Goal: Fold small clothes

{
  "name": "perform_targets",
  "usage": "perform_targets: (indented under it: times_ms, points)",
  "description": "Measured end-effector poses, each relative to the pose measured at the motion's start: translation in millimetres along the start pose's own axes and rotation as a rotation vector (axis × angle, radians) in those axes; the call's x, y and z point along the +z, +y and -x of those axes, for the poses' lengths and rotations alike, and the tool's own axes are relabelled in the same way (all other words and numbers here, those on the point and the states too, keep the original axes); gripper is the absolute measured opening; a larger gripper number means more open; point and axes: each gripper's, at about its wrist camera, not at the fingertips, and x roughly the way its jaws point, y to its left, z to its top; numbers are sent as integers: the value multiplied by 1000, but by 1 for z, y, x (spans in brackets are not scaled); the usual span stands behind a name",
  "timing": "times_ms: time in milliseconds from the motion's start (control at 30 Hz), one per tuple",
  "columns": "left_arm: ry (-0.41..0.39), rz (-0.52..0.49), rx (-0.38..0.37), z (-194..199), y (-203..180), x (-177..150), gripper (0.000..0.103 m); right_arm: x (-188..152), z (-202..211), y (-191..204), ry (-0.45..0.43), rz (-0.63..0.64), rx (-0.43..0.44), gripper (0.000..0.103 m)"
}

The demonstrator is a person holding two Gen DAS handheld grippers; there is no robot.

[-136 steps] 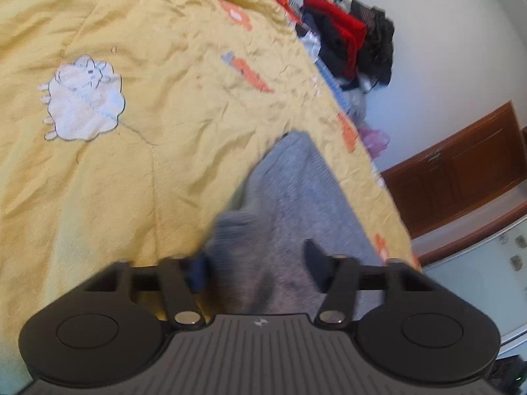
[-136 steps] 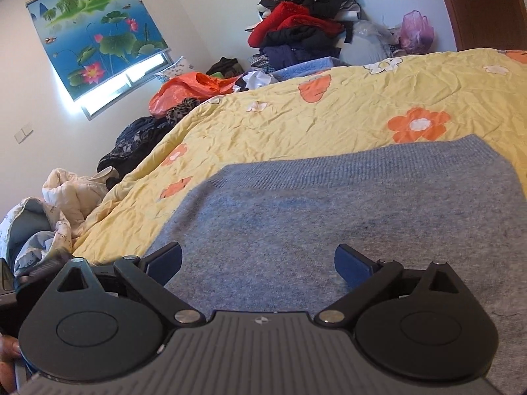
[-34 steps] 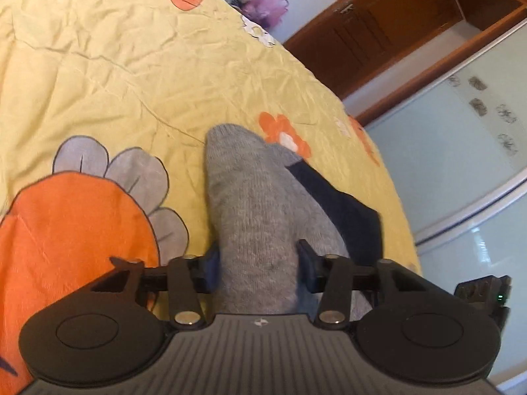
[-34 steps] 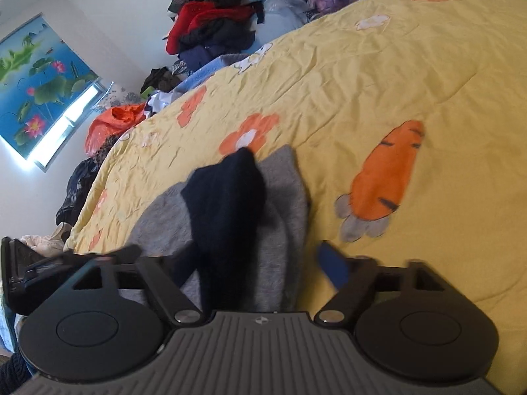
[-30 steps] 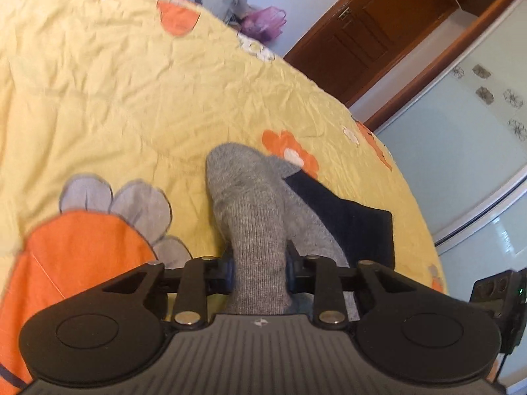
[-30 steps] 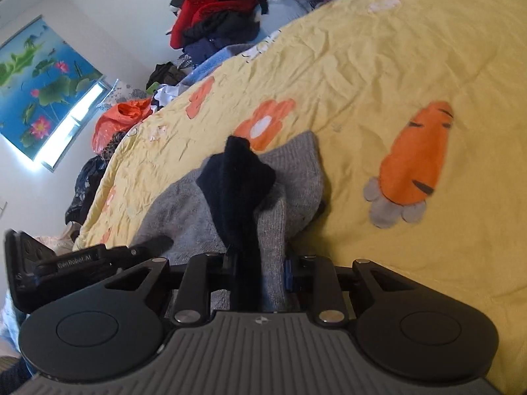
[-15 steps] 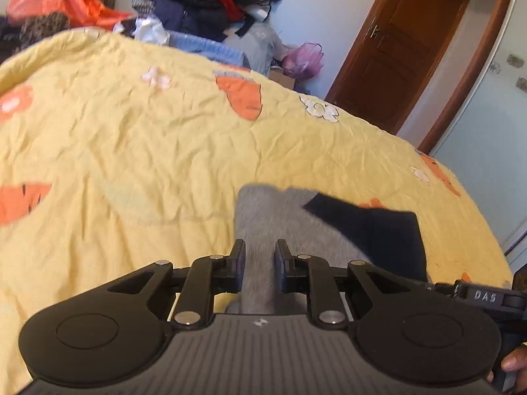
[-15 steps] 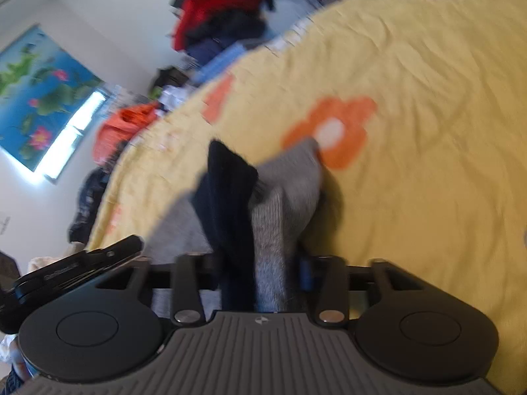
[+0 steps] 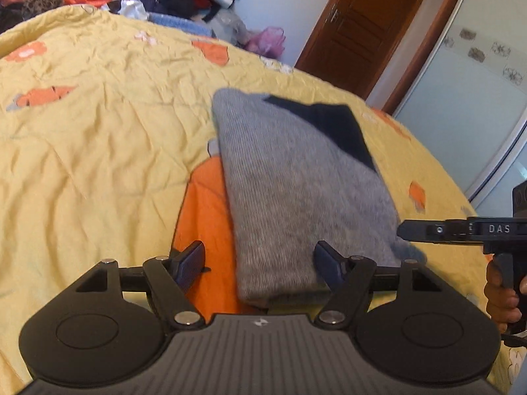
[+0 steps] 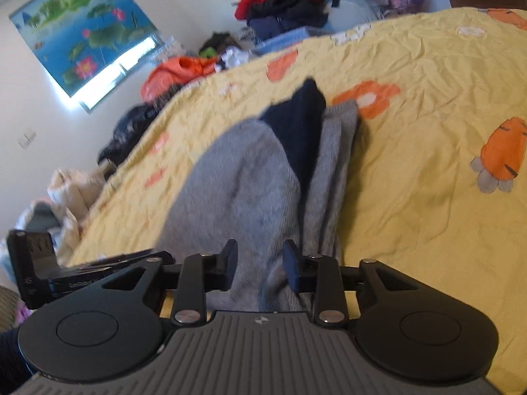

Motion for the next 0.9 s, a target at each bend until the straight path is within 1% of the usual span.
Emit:
perform_targets:
  times_ms: [100, 133, 167, 267, 333, 367, 433, 533, 567, 600, 633, 667, 700, 733, 767, 833, 900]
  points:
    - [-2, -11, 3, -1, -4, 0, 73, -4, -10, 6, 33, 38, -36, 29]
    - [-3, -9, -2, -1, -4, 1, 73, -4, -13, 8, 38, 54, -68, 29]
    - [-4, -6, -9, 0, -5, 1, 73, -4, -13, 9, 33, 60, -82, 29]
    - [2, -10, -16, 1, -5, 0, 73, 2, 0, 3, -10, 11, -61, 30]
    - [3, -16, -13, 0, -6, -1, 73, 4, 7, -1, -30, 1, -58, 33]
    - [2, -22, -11, -1, -7, -1, 73, 5, 6, -5, -21, -10, -54, 37]
    - [4, -27, -8, -2, -8, -1, 73, 4, 0, -10, 18, -24, -41, 37]
    - [3, -29, -6, -3, -9, 0, 73, -1, -15, -11, 67, -36, -23, 37]
    - [1, -33, -3, -4, -10, 0, 73, -3, -18, -12, 70, -46, -12, 37]
    - [1, -37, 0, -4, -11, 0, 73, -4, -19, -13, 66, -56, -1, 28]
    - [5, -39, 5, -4, -13, 0, 71, -3, -19, -14, 67, -69, 7, 18]
    - [18, -42, 6, -4, -13, 2, 54, -4, -18, -15, 65, -81, 21, 16]
    - [42, -45, -5, -4, -12, 3, 44, -4, -12, -14, 42, -79, 41, 16]
    - [64, -47, -10, -3, -11, 5, 40, -5, -5, -14, 27, -78, 46, 15]
    - [75, -54, -7, -2, -9, 5, 39, -6, 3, -14, 14, -82, 44, 15]
    - [79, -83, -6, -2, -7, 4, 36, -12, 16, -24, -7, -116, 24, 14]
    - [75, -98, 2, -3, -8, 3, 36, -23, 9, -33, 31, -138, 9, 14]
